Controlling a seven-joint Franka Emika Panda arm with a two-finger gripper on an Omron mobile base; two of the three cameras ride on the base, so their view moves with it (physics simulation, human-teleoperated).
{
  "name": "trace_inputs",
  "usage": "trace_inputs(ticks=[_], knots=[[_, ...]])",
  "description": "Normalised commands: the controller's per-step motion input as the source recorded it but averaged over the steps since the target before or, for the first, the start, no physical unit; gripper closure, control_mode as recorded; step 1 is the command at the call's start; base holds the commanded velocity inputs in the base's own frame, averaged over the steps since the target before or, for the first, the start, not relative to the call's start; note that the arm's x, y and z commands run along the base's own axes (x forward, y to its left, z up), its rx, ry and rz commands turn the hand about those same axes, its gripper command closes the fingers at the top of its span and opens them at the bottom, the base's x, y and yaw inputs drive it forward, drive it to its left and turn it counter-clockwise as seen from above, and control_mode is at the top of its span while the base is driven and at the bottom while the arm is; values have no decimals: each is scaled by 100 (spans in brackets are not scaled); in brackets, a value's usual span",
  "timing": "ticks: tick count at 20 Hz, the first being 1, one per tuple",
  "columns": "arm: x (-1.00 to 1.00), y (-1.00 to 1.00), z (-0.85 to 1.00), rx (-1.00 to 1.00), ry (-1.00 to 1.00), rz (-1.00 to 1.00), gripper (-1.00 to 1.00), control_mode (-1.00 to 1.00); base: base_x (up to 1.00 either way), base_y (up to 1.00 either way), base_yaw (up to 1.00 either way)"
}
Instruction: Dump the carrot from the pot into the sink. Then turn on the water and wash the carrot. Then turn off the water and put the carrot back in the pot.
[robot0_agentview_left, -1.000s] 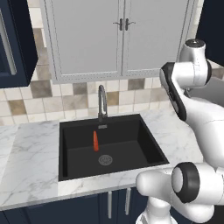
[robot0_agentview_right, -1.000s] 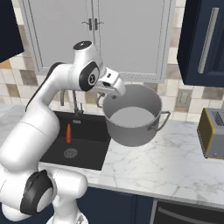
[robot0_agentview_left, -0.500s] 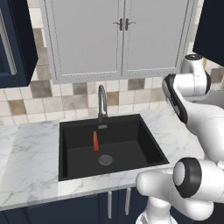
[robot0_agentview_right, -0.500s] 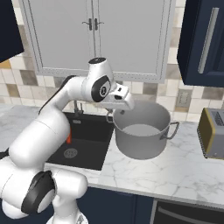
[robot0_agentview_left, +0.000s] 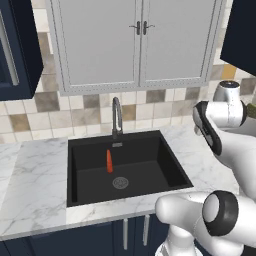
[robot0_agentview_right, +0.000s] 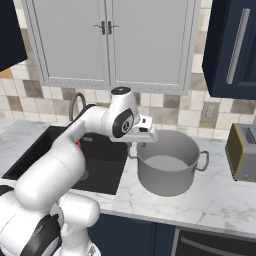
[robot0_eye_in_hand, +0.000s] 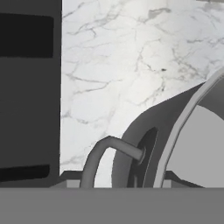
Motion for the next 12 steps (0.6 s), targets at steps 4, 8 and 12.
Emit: trace_inputs(ticks=[4, 8, 12], knots=[[-23, -4, -50, 0, 0, 14, 100, -100, 0, 0, 0], [-6, -13, -42, 0, 0, 13, 100, -100, 0, 0, 0], [0, -15, -33, 0, 0, 13, 100, -100, 0, 0, 0]])
